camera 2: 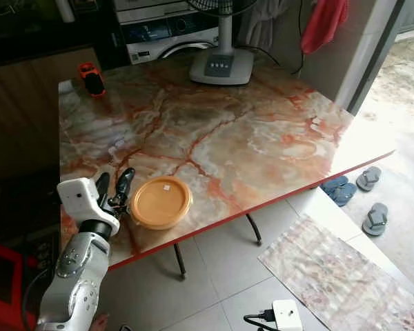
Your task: Restocking fridge
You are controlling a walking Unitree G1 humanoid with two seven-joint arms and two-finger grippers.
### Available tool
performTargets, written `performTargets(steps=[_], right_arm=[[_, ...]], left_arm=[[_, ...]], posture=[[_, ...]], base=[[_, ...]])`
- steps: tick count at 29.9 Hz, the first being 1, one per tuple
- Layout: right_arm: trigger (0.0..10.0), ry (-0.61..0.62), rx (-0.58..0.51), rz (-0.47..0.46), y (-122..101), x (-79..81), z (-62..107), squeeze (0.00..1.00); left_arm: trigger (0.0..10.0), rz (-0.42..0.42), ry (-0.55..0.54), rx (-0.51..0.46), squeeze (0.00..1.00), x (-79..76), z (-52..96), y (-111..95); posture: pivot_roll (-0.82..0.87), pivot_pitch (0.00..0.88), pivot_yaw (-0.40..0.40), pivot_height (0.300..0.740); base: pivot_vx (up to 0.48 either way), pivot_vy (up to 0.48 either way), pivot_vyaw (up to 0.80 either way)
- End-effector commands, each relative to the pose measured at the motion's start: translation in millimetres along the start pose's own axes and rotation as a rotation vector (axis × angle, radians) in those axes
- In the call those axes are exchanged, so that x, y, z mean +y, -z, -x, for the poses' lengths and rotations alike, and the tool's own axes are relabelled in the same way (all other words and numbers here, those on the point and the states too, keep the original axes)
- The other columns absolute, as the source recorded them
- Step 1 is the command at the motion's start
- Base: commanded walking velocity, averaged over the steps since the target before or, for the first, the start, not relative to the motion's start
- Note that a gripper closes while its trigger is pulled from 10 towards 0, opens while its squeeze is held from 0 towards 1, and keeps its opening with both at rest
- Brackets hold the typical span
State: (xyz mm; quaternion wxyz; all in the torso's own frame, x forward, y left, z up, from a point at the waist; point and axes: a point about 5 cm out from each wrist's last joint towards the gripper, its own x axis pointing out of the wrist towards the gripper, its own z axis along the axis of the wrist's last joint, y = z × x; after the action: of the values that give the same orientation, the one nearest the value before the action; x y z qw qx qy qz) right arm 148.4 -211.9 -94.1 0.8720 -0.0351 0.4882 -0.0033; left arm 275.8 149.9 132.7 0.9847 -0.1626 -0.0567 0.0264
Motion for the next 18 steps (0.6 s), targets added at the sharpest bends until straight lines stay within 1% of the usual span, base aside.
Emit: performTargets(steps=[1, 2, 4, 5, 7, 8, 9, 10, 12, 14, 16, 18], right_arm=[[10.0, -0.004, 0.004, 0.002, 3.1, 2.4, 0.4, 0.00], [10.0, -0.006, 0.006, 0.009, 3.4, 2.4, 0.5, 0.00], [10.0, -0.007, 0.008, 0.016, 3.6, 2.4, 0.5, 0.00], [10.0, -0.008, 0.007, 0.016, 3.5, 2.4, 0.5, 0.00], [10.0, -0.009, 0.007, 0.016, 3.5, 2.5, 0.5, 0.00], [10.0, -0.009, 0.007, 0.018, 3.4, 2.5, 0.5, 0.00], [10.0, -0.009, 0.006, 0.020, 3.3, 2.5, 0.5, 0.00], [10.0, -0.010, 0.005, 0.022, 3.0, 2.4, 0.4, 0.00], [10.0, -0.009, 0.005, 0.023, 2.6, 2.2, 0.4, 0.00], [10.0, -0.010, 0.004, 0.030, 1.8, 2.1, 0.2, 0.00], [10.0, -0.011, 0.004, 0.031, 1.7, 2.2, 0.2, 0.00], [10.0, -0.011, 0.003, 0.032, 1.4, 2.0, 0.1, 0.00]], left_arm=[[10.0, 0.108, -0.047, 0.009, 1.00, -7.2, 2.1, 1.1], [10.0, 0.151, -0.054, 0.026, 1.00, -10.7, 3.3, 2.0], [10.0, 0.167, -0.051, 0.042, 1.00, -13.5, 4.0, 2.9], [10.0, 0.194, -0.041, 0.055, 1.00, -16.9, 4.2, 4.6], [10.0, 0.203, -0.035, 0.068, 1.00, -18.8, 4.3, 6.1], [10.0, 0.233, -0.039, 0.084, 1.00, -18.9, 4.3, 7.9], [10.0, 0.259, -0.045, 0.097, 1.00, -18.4, 4.1, 9.5], [10.0, 0.287, -0.056, 0.134, 1.00, -16.2, 3.4, 13.3], [10.0, 0.316, -0.084, 0.154, 1.00, -12.5, 2.6, 16.0], [10.0, 0.377, -0.115, 0.205, 1.00, -6.5, 2.5, 22.0], [10.0, 0.389, -0.117, 0.210, 1.00, -5.6, 2.8, 22.5], [10.0, 0.365, -0.103, 0.227, 1.00, -5.5, 3.0, 23.9]], posture=[[-0.02, 0.030, 0.047, 0.740], [-0.02, 0.031, 0.046, 0.740], [-0.02, 0.031, 0.046, 0.740], [-0.01, 0.037, 0.045, 0.740], [-0.01, 0.037, 0.045, 0.740], [-0.01, 0.037, 0.045, 0.740], [-0.01, 0.037, 0.045, 0.740], [-0.01, 0.043, 0.043, 0.740], [-0.01, 0.045, 0.042, 0.740], [-0.01, 0.047, 0.042, 0.740], [-0.01, 0.047, 0.042, 0.740], [-0.01, 0.050, 0.041, 0.740]], base=[[0.000, 0.000, 0.00], [0.000, 0.000, 0.00], [0.000, 0.000, 0.00], [0.000, 0.000, 0.00], [0.000, 0.000, 0.00], [0.000, 0.000, 0.00], [0.000, 0.000, 0.00], [0.000, 0.000, 0.00], [0.000, 0.000, 0.00], [0.000, 0.000, 0.00], [0.000, 0.000, 0.00], [0.000, 0.000, 0.00]])
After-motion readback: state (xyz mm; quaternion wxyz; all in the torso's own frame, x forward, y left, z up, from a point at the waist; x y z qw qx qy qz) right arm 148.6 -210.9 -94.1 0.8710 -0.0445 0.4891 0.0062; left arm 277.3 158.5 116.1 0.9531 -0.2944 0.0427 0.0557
